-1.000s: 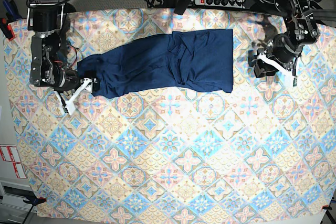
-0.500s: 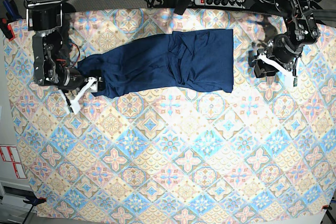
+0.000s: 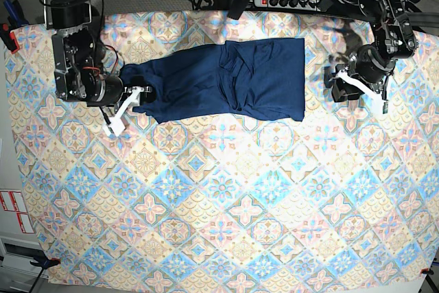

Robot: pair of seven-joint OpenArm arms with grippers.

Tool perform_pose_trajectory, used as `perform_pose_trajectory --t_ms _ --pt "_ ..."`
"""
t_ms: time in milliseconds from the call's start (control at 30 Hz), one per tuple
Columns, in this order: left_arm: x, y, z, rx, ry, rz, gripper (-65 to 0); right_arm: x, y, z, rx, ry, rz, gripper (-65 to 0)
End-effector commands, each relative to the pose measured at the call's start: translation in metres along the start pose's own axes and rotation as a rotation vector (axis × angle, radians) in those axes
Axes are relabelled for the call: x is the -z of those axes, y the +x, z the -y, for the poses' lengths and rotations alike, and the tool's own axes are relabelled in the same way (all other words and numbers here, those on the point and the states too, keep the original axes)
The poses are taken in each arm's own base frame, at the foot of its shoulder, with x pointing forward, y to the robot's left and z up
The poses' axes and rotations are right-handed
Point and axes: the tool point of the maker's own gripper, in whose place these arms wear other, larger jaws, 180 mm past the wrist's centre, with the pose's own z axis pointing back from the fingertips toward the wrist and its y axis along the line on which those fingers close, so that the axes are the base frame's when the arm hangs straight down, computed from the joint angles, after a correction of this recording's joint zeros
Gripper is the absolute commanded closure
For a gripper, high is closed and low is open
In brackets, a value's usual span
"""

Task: Fold the T-shirt properly
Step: 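Lift the grasped end and fold it over toward the left gripper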

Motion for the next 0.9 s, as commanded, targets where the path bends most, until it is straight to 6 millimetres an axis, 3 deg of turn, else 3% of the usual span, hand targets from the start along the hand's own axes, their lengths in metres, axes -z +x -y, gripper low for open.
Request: perform_pose_trajectory --t_ms 0,67,100,333,633,867 --pt "-0.003 0.014 0.002 0.017 -0.01 0.046 -22.2 0.001 -0.009 0.005 0.006 -0.012 -0.04 -13.2" --pt "-0.003 0.014 0.003 0.016 -0.011 0.046 -22.2 0.002 -0.013 0.013 0.04 -0.021 -0.042 -3.3" --pt "-0.003 0.014 0.003 0.016 -0.011 0.048 -22.2 0.001 -0.013 0.017 0.056 -0.026 -0.036 -1.9" --pt "-0.002 0.013 0.005 0.007 -0.017 0.051 -22.2 -0.028 0.023 0.05 0.169 -0.064 0.113 -2.0" --pt "0.004 0.019 0.019 -0.031 -0.044 0.086 -22.2 -0.043 0.078 0.045 0.135 -0.055 0.215 -2.0" --pt "0.004 0.02 0.018 -0.032 -0.043 0.087 -22.2 -0.043 0.077 0.041 0.124 -0.05 0.183 -2.0"
